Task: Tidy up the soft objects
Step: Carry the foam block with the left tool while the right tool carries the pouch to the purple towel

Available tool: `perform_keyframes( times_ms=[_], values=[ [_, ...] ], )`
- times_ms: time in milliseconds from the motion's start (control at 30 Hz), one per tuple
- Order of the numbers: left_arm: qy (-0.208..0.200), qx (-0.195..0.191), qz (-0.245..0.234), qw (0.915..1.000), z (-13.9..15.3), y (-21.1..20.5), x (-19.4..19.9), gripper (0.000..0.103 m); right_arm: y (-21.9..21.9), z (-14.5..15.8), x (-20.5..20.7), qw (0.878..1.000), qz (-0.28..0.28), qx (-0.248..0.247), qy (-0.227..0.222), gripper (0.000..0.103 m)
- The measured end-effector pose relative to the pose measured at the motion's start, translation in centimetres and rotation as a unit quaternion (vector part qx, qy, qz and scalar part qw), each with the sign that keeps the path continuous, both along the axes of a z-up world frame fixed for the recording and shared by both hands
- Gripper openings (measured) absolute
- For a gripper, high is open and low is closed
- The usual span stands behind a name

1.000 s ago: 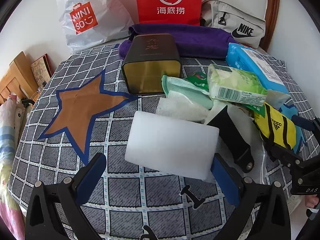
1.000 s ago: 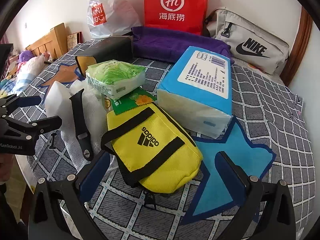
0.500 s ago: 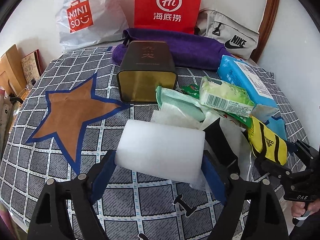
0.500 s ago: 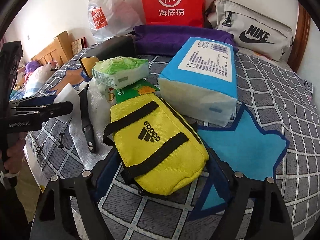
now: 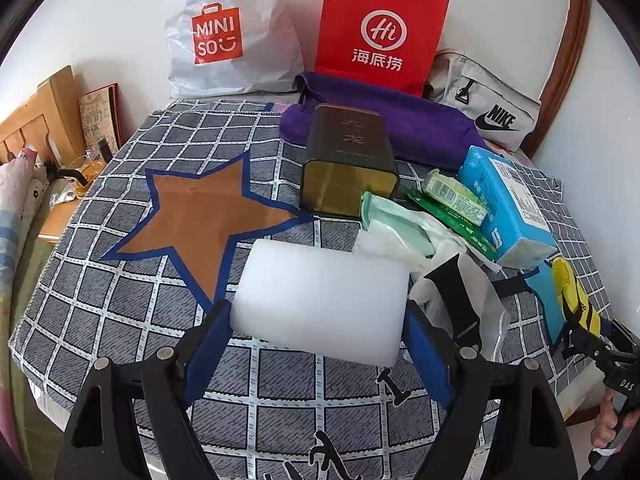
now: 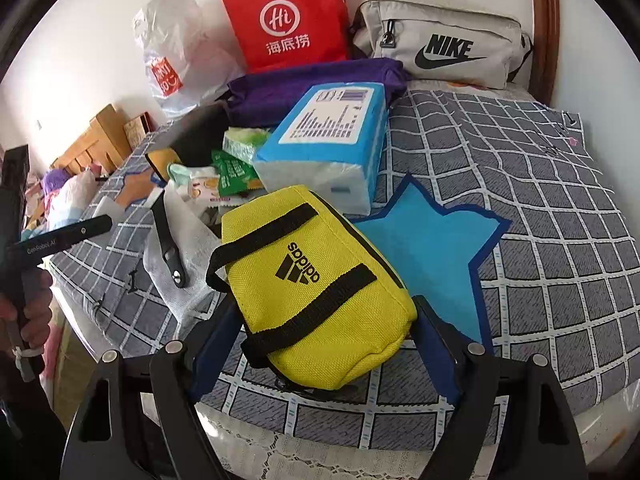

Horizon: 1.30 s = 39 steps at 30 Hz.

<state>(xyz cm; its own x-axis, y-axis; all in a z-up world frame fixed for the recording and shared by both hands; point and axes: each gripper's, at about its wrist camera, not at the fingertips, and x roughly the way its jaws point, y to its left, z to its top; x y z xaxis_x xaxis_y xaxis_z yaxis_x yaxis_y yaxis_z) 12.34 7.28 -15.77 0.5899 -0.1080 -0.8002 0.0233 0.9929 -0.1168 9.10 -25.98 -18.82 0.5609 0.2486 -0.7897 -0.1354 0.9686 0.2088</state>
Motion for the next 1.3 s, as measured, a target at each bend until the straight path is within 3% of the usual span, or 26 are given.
perform_keyframes(
  times_ms=[367, 633, 867, 1300],
  values=[
    [-0.025, 0.008, 0.010, 0.9996, 4.9, -0.6, 1.7, 0.083, -1.4, 7.0, 1.5, 0.998, 0.004, 0.039, -0.051, 0.083],
    [-0.032, 0.007, 0.011, 0.9994, 7.5, -0.8, 4.5, 0.083, -1.4, 11.1, 5.0, 0.997, 0.001, 0.029, -0.076, 0.083],
    [-0.028, 0.013, 0.011, 0.9995, 8.2, -0.9, 7.7, 0.083, -0.5, 12.6, 9.6, 0.997, 0.002, 0.014, -0.080, 0.083],
    [-0.016, 0.021, 0.027, 0.9993, 8.4, -0.6, 13.9, 0.083, -0.4, 12.3, 17.9, 0.998, -0.012, -0.008, -0.068, 0.083]
  ],
)
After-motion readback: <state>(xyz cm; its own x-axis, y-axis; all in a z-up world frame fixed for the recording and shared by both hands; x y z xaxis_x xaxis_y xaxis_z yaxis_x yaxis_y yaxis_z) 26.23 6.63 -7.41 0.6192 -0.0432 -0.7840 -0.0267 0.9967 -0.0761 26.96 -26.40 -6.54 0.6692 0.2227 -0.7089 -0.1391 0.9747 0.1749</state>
